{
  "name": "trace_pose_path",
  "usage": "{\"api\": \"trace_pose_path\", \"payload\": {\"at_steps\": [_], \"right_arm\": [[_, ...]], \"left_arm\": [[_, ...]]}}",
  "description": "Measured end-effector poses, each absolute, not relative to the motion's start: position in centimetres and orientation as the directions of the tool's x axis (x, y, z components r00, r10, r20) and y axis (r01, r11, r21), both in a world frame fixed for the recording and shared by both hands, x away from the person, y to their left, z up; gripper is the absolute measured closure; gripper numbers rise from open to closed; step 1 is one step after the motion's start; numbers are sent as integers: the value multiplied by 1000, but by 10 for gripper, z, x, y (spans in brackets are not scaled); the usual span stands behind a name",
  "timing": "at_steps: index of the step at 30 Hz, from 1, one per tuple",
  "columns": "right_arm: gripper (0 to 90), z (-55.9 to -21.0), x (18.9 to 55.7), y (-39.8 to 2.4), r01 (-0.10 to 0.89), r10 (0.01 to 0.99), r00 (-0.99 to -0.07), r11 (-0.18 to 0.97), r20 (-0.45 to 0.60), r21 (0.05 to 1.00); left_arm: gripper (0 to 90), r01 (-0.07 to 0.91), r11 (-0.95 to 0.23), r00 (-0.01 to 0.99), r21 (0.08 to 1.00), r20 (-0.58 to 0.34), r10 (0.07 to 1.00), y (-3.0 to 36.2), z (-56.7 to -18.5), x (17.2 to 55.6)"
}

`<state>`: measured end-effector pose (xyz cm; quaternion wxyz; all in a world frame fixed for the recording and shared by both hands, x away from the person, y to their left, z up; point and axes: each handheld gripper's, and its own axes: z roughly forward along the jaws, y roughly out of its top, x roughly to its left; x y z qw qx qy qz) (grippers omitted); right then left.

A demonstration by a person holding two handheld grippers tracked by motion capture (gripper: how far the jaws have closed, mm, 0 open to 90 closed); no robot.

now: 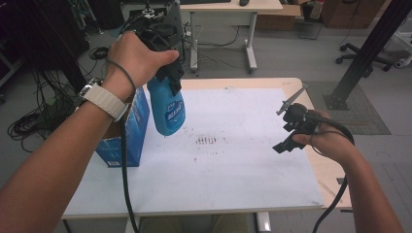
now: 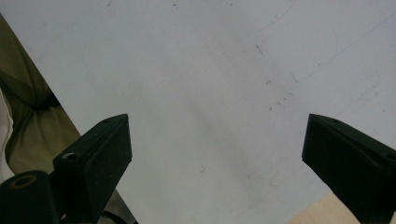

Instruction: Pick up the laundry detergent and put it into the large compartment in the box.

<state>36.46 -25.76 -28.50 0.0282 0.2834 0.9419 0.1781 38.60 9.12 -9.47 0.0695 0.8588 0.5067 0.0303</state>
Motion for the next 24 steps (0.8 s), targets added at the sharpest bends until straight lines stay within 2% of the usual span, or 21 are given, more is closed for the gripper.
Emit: {"api": "trace_pose_path", "payload": {"at_steps": [24], "right_arm": [[85, -287, 367, -255, 522, 541, -840, 778, 50, 349]], "left_arm": [[374, 918, -350, 357, 184, -5, 934, 128, -65, 392]]}}
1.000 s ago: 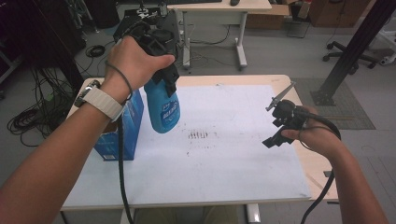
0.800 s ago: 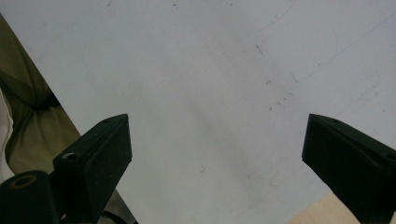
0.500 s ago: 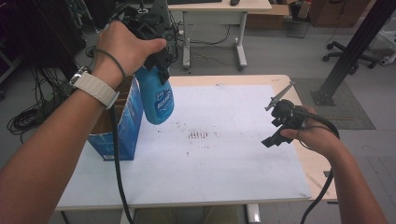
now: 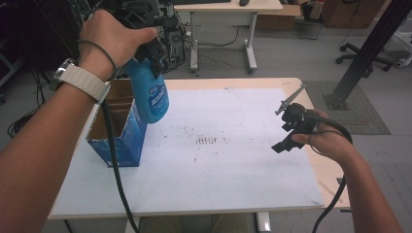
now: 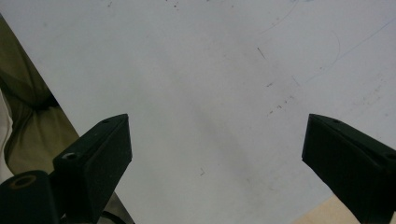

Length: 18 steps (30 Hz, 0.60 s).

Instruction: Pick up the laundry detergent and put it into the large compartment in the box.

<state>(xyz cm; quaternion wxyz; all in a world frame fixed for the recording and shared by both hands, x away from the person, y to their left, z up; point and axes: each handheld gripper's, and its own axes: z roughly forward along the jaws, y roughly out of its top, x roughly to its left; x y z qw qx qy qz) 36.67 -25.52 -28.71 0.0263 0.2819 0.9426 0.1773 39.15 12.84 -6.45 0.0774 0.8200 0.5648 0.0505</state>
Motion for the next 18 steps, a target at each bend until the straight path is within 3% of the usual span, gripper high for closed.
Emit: {"api": "trace_pose_path", "payload": {"at_steps": [18], "right_arm": [[85, -288, 369, -252, 517, 535, -844, 781, 53, 350]], "left_arm": [[374, 946, -261, 267, 194, -6, 964, 162, -52, 392]]}}
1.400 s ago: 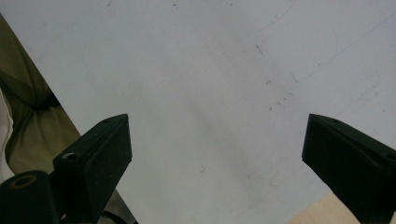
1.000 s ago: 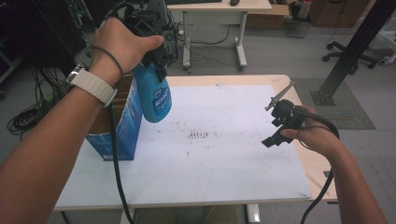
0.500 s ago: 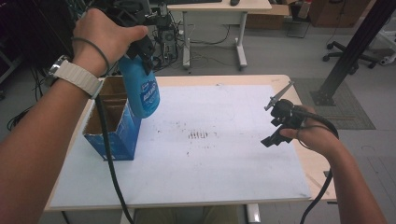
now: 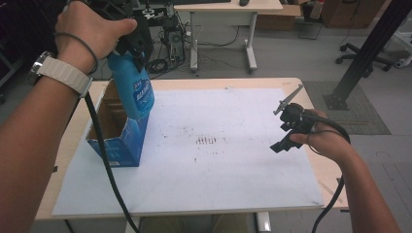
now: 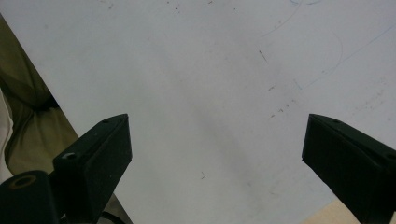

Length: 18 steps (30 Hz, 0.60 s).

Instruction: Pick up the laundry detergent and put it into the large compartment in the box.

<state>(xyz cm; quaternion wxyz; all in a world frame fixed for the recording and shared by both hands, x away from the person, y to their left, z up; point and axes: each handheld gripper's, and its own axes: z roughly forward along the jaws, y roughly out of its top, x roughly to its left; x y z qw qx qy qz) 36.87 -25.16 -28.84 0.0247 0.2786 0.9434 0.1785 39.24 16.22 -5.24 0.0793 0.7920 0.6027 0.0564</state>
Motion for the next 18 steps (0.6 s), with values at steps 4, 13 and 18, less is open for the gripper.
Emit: {"api": "trace_pose_path", "payload": {"at_steps": [4, 13, 18], "right_arm": [[85, -288, 369, -251, 516, 533, -844, 783, 53, 348], [85, -288, 370, -249, 514, 531, -846, 784, 54, 349], [85, -288, 371, -249, 513, 530, -846, 784, 54, 350]], "left_arm": [[374, 952, -237, 243, 193, -8, 970, 171, -51, 393], [374, 963, -185, 187, 198, 5, 982, 189, -50, 394], [373, 965, -165, 167, 203, 8, 986, 199, -51, 395]]}}
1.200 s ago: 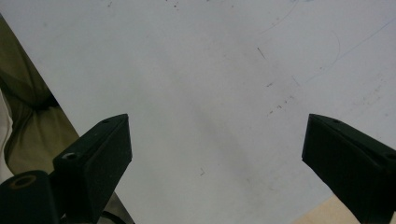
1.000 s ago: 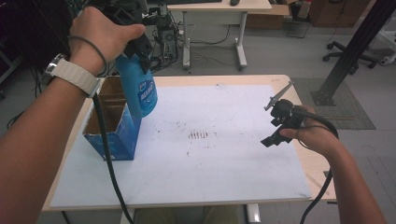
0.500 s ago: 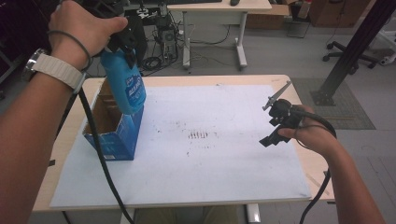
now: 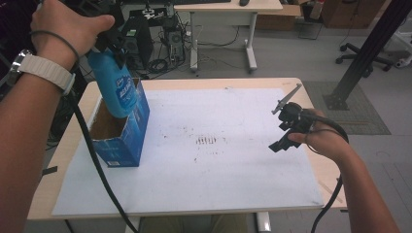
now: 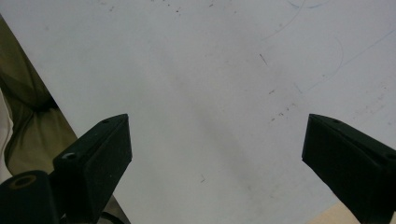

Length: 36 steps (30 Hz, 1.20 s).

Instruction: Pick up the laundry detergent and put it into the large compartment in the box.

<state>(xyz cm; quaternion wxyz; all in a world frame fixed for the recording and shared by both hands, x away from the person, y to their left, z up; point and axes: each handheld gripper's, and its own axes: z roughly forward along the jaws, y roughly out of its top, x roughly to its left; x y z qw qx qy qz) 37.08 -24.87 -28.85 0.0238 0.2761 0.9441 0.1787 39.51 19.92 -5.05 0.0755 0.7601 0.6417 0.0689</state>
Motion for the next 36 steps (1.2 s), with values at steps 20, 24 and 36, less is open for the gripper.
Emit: {"api": "trace_pose_path", "payload": {"at_steps": [20, 24, 36], "right_arm": [[85, -290, 372, -248, 515, 530, -846, 784, 57, 347], [85, -290, 372, -248, 516, 531, -845, 784, 57, 344], [85, -291, 373, -247, 519, 533, -844, 785, 59, 339]], "left_arm": [[374, 972, -98, 93, 214, 34, 995, 228, -64, 400], [374, 972, -91, 86, 219, 33, 996, 234, -69, 401], [373, 972, -84, 79, 217, 31, 996, 242, -86, 406]]}}
